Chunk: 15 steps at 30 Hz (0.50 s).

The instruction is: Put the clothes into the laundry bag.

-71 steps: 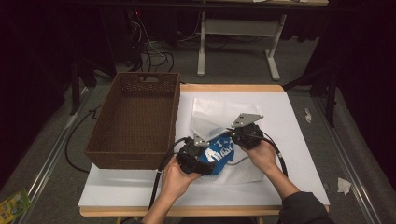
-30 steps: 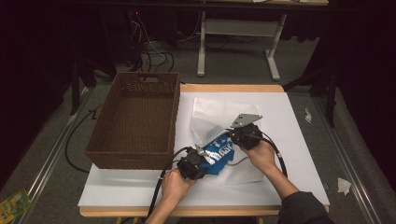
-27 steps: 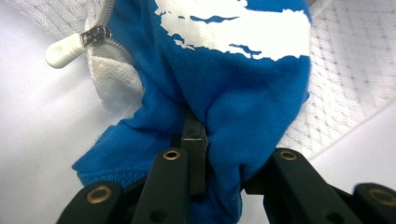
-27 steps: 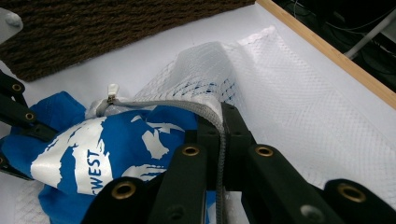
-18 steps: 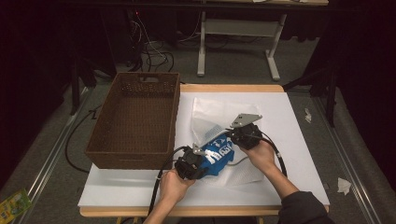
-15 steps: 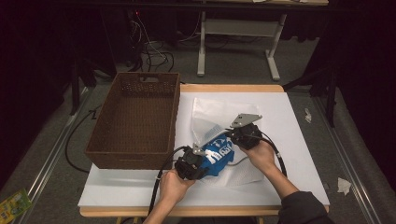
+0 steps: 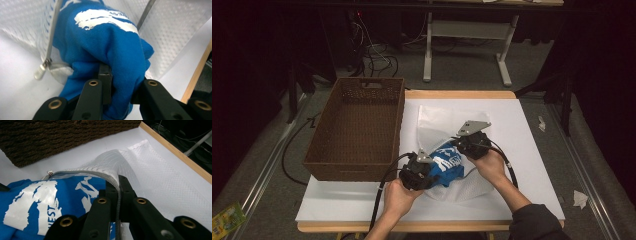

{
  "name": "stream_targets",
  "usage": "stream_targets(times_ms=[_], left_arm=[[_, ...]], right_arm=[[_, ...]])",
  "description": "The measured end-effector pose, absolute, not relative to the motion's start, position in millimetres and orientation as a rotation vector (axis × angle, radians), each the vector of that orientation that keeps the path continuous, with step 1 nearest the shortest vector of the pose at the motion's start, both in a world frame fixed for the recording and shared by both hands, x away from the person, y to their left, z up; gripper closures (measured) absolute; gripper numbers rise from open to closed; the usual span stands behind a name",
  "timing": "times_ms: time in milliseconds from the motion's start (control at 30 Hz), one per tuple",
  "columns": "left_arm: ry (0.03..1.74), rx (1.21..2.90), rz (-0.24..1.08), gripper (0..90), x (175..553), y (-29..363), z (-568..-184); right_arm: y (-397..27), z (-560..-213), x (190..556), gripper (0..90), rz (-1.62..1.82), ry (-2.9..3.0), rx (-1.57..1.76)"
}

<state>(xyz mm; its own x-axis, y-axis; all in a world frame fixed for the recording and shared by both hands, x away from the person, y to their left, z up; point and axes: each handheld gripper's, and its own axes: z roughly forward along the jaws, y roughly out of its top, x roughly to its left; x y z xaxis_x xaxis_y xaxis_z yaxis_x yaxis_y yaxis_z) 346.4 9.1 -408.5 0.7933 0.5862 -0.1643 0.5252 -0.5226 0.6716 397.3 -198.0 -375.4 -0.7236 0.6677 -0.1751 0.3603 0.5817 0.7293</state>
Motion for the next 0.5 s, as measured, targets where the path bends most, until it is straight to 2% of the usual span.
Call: stream_targets(times_ms=[500], left_arm=[[0.802,2.186,0.150,77.2,354.8,-5.0,-388.6]], right_arm=[[-191.7,-372.8,395.8,89.5,0.966,2.391,0.784]])
